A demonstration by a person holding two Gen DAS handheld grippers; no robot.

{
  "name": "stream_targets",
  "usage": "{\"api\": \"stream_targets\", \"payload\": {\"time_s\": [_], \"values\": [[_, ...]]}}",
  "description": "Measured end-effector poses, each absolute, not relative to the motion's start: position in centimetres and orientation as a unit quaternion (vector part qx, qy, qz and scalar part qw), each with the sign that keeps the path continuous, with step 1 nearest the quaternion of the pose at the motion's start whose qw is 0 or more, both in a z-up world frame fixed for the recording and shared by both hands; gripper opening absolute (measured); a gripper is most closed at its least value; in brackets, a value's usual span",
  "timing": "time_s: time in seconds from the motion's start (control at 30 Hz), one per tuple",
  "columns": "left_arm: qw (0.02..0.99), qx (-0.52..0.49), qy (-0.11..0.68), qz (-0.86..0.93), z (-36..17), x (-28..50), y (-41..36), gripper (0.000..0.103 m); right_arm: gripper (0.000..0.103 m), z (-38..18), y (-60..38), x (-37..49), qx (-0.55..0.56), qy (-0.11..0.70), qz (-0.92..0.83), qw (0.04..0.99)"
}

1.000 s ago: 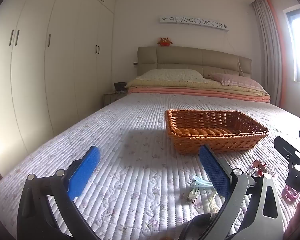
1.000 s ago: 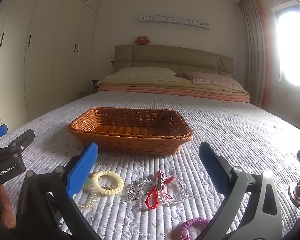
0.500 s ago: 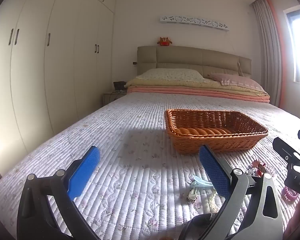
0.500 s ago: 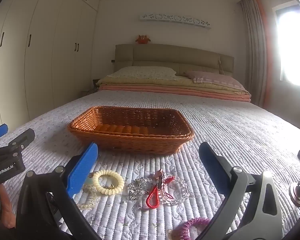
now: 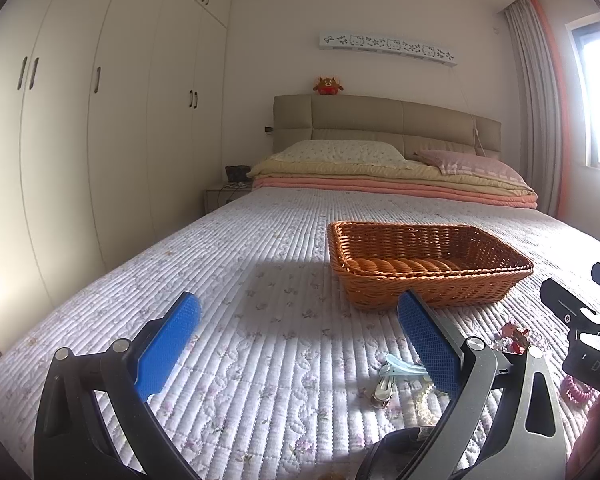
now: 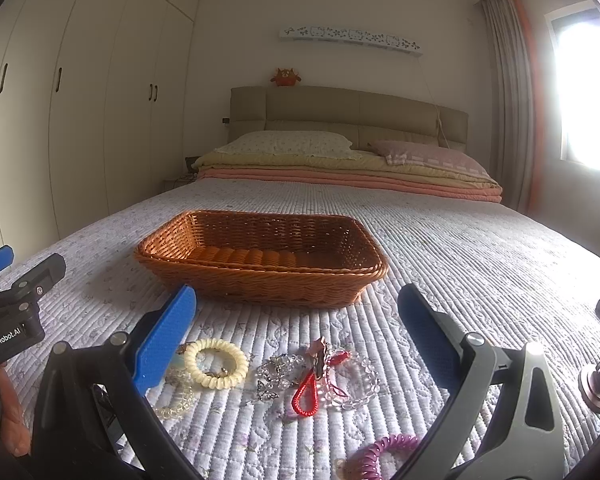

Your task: Organize jewelry

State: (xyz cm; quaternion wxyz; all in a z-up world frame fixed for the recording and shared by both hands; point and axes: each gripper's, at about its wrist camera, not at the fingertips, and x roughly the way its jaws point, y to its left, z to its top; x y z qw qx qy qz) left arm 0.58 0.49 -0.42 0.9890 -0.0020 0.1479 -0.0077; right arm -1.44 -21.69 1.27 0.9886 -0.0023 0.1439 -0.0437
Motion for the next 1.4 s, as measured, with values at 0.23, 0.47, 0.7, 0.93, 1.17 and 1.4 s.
{"api": "stream_targets", "payload": {"time_s": [0.23, 0.47, 0.7, 0.93, 1.17, 1.4], "values": [[0.987, -0.007, 0.159, -0.008, -0.5, 0.9, 0.6, 0.096, 0.096, 1.2, -21.6, -1.5, 0.0, 0.14, -0.045, 0.989], [0.985, 0.01, 0.173, 0.0, -0.8, 1.3, 0.3, 0.096, 0.096, 0.7, -21.6, -0.6, -0.004, 0.162, -0.053, 0.985], [0.982, 0.017, 0.186, 0.004, -0.9, 1.6, 0.2, 0.096, 0.096, 0.2, -21.5, 0.3, -0.007, 0.194, -0.063, 0.979], [0.978, -0.017, 0.205, -0.025, 0.4, 2.5, 2.3, 0.092, 0.096, 0.0, -22.0, 1.0, -0.01, 0.232, -0.065, 0.971], [0.95, -0.017, 0.292, -0.114, 0.8, 1.4, 3.2, 0.087, 0.096, 1.0, -24.1, 0.4, 0.007, 0.284, -0.035, 0.958], [0.921, -0.042, 0.367, -0.127, -1.9, 0.6, 2.0, 0.079, 0.074, 2.2, -28.3, -1.8, 0.007, 0.331, -0.049, 0.942]]}}
